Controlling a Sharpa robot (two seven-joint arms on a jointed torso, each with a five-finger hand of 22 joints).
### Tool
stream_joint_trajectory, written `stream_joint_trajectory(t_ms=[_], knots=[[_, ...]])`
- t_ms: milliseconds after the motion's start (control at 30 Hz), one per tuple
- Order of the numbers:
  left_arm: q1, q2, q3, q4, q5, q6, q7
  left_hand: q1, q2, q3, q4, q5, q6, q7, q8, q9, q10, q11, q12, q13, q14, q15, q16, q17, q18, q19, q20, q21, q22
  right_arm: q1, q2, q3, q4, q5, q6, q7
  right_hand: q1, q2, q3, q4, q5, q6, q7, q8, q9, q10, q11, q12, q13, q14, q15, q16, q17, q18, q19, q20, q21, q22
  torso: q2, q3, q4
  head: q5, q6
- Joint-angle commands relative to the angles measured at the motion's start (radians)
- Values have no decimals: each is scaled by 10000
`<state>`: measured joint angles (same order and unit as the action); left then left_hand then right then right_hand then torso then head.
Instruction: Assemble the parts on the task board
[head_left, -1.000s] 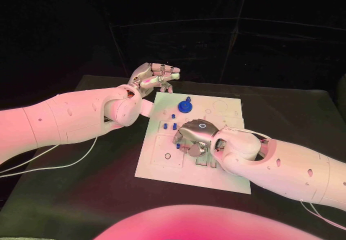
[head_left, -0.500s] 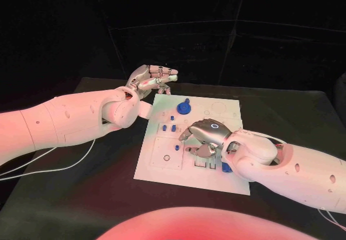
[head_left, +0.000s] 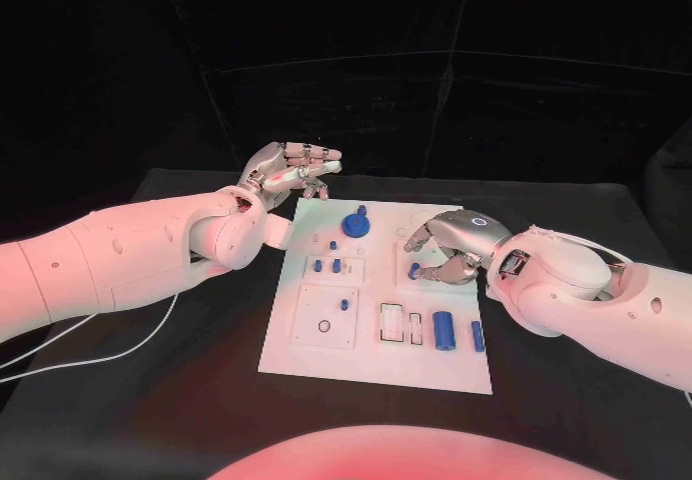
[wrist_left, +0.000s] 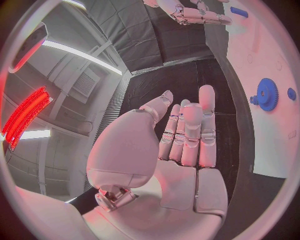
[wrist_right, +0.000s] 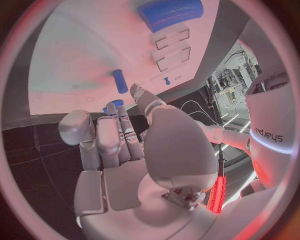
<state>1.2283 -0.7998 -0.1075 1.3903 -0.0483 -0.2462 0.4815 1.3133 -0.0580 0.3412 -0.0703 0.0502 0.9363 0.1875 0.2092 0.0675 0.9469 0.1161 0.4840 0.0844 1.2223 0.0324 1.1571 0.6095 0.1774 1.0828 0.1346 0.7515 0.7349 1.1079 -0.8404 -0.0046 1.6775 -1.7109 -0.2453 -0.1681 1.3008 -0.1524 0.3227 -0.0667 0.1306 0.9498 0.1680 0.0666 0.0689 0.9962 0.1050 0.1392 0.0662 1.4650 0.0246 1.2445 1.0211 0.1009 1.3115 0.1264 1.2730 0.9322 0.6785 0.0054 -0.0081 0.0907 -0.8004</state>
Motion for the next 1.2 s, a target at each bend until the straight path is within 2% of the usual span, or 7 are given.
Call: stream_joint_trajectory(t_ms=[33,333,667,1200], knots=[[17,6,8,11,27,132,43,-10,9,37,3,33,-64,26,23,-9,-71,18,34,8,-67,30,-27,-3,57,-36,28,-48,-12,41,-36,6,-23,-11,481,-399,151,31,-111,5,-59,-3,-61,-9,-9,-93,13,57,-1,76,-93,-34,-2,152,6,-66,-51,-19,10,0,28,-33,14],[17,7,8,-1,27,140,39,-10,9,37,3,33,-64,26,23,-9,-71,18,34,8,-67,30,-27,-3,57,-36,28,-48,-12,66,25,5,-136,-86,971,-424,348,227,-354,39,-35,109,-120,34,11,28,-38,300,17,66,-128,-94,-112,152,35,-94,-86,-56,8,4,21,-8,9],[17,11,8,-19,27,145,37,-10,9,37,3,33,-64,26,23,-9,-71,18,34,8,-67,30,-27,-3,57,-36,28,-48,-12,66,274,1,-325,-87,1234,-196,507,570,-301,161,30,418,-273,86,27,931,-251,636,-16,121,-287,-75,-110,111,206,-220,17,159,11,7,17,7,-18],[16,24,8,-57,27,160,19,-3,23,49,-3,34,-66,22,32,-6,-86,16,56,9,-66,31,-20,-8,59,-32,32,-57,-19,60,534,-5,-531,-37,1500,46,623,710,118,227,3,897,-345,176,55,1701,-366,396,-23,195,-373,52,18,59,354,-310,158,422,7,7,9,-7,-53]])
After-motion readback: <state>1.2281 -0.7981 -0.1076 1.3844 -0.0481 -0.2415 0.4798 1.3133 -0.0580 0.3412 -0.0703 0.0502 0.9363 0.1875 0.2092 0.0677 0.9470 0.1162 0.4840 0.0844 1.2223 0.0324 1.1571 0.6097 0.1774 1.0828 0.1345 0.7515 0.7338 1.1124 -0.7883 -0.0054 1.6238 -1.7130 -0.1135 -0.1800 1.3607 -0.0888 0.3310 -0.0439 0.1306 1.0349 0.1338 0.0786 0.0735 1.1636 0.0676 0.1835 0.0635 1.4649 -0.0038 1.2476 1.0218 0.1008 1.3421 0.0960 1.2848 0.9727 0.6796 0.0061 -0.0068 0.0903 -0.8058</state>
